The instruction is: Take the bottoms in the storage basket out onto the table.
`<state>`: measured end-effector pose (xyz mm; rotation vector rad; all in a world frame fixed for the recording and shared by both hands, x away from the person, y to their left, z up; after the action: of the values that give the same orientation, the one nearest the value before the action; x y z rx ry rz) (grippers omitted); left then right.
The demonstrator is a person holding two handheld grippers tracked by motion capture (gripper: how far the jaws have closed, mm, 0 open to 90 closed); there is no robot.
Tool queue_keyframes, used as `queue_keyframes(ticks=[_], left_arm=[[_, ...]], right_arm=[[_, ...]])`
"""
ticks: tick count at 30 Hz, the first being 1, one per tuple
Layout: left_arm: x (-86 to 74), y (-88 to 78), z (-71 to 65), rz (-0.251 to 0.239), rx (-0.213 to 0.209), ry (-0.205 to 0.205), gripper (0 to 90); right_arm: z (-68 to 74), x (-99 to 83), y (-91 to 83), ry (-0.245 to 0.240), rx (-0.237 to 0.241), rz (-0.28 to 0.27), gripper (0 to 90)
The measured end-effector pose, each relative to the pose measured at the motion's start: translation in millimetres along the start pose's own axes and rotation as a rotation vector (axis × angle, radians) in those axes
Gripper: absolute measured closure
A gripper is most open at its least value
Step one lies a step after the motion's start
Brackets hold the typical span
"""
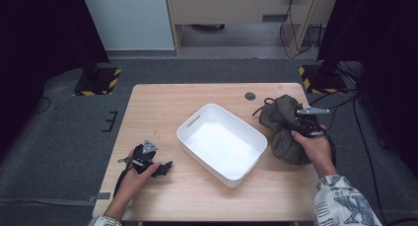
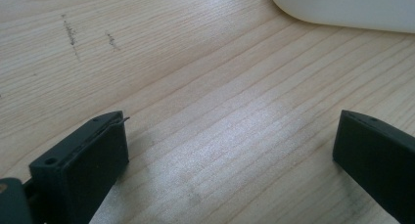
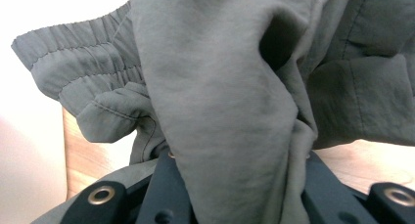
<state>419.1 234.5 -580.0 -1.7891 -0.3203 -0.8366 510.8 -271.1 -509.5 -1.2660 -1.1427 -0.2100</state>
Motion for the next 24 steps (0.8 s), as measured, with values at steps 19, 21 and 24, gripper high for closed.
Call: queue_keyframes(ticks=[19, 21, 24], left_arm=[[0.0, 0.0, -0.3, 0.000, 0.001, 0.000, 0.0], [0.0, 0.1, -0.4, 0.000, 0.001, 0.000, 0.0], [0.0, 0.0, -0.4, 0.000, 0.001, 0.000, 0.0]], right_arm=[[16.5, -4.6, 24.2, 0.028, -0.017, 0.025, 33.2], [17.2, -0.2, 18.7, 0.028, -0.020, 0.009, 25.3], [16.5, 6.8, 7.5, 0.029, -0.039, -0.032, 20.4]])
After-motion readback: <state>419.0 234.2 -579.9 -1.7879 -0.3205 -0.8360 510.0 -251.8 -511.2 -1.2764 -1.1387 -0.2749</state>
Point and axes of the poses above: each handheld gripper's, and its own axes: y roughly forward along the jaws, x roughly out of its top, z roughly to its left, the point moved 6 cm from there along y, roughly forward along the jaws, and after that the axes turned 14 degrees about -y, right-handed, at the moved point
